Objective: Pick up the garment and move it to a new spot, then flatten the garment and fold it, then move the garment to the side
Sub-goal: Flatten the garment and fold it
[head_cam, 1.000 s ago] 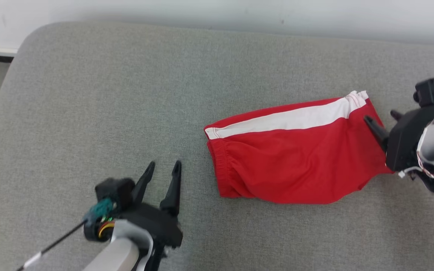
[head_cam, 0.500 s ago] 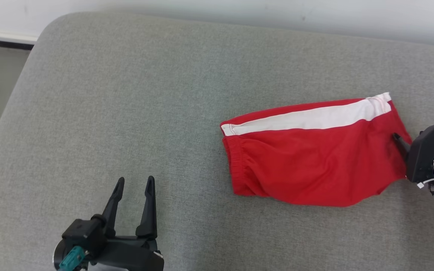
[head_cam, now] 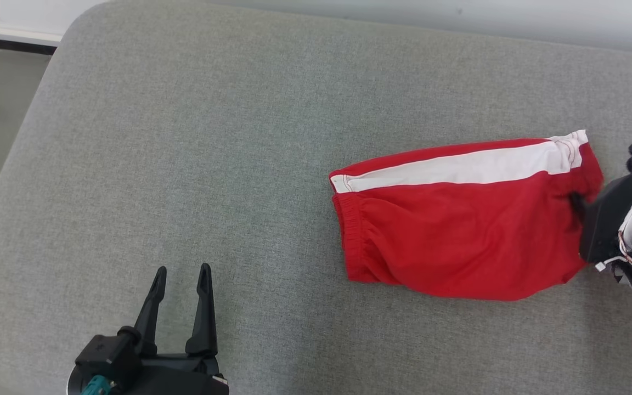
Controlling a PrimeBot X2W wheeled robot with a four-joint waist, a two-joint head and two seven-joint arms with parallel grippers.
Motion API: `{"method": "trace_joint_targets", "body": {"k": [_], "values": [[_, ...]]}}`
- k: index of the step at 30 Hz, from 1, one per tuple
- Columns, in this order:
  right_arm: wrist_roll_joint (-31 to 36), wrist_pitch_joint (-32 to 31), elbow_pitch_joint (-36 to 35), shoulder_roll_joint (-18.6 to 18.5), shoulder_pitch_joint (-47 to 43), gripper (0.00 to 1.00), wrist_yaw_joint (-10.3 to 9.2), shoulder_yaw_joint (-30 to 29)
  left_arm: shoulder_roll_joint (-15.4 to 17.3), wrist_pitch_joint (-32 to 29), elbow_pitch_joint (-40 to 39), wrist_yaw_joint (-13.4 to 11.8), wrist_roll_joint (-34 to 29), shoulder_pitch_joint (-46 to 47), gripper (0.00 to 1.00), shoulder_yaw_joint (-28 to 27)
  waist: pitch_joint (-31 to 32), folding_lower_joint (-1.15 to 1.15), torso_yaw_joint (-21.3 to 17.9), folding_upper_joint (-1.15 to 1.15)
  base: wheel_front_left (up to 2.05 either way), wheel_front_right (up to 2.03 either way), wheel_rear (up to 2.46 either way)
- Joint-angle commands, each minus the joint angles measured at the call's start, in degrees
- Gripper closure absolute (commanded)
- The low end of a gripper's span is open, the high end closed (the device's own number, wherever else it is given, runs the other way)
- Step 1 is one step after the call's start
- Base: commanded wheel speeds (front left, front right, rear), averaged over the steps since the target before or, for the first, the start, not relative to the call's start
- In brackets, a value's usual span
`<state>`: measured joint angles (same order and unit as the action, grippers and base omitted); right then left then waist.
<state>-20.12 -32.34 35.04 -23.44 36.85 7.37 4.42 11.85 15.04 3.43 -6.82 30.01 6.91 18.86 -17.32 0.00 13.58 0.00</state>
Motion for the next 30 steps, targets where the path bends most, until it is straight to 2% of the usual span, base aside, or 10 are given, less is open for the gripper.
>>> {"method": "trace_joint_targets", "body": {"k": [1, 8, 23, 26, 30], "values": [[0.8, -0.7, 0.4, 0.2, -2.2, 1.0, 0.19, 0.4, -0.6, 0.2, 0.3, 0.8, -1.1, -1.2, 0.0, -0.6, 0.8, 0.0, -0.6, 0.0, 0.0, 0.0, 0.0], [5.0, 1.2, -4.0, -1.1, -3.6, 1.0, 0.11, -5.0, -2.5, 0.2, 1.6, 2.9, -2.4, -2.3, 0.0, -2.2, 3.5, 0.0, -2.1, 0.0, 0.0, 0.0, 0.0], [14.0, -5.6, -19.8, -1.8, -13.7, 1.0, 0.11, -12.1, -4.4, 0.2, 3.6, 5.1, -4.0, -3.9, 0.0, -4.0, 8.1, 0.0, -4.2, 0.0, 0.0, 0.0, 0.0], [14.4, -7.1, -22.8, -0.7, -15.0, 1.0, 0.12, -12.5, -4.5, 0.2, 3.9, 5.3, -4.1, -4.3, 0.0, -4.2, 8.7, 0.0, -4.2, 0.0, 0.0, 0.0, 0.0], [13.6, -9.1, -26.8, 0.9, -15.6, 1.0, 0.12, -9.7, -4.9, 0.2, 4.4, 5.7, -4.2, -4.6, 0.0, -4.4, 9.2, 0.0, -4.0, 0.0, 0.0, 0.0, 0.0]]}}
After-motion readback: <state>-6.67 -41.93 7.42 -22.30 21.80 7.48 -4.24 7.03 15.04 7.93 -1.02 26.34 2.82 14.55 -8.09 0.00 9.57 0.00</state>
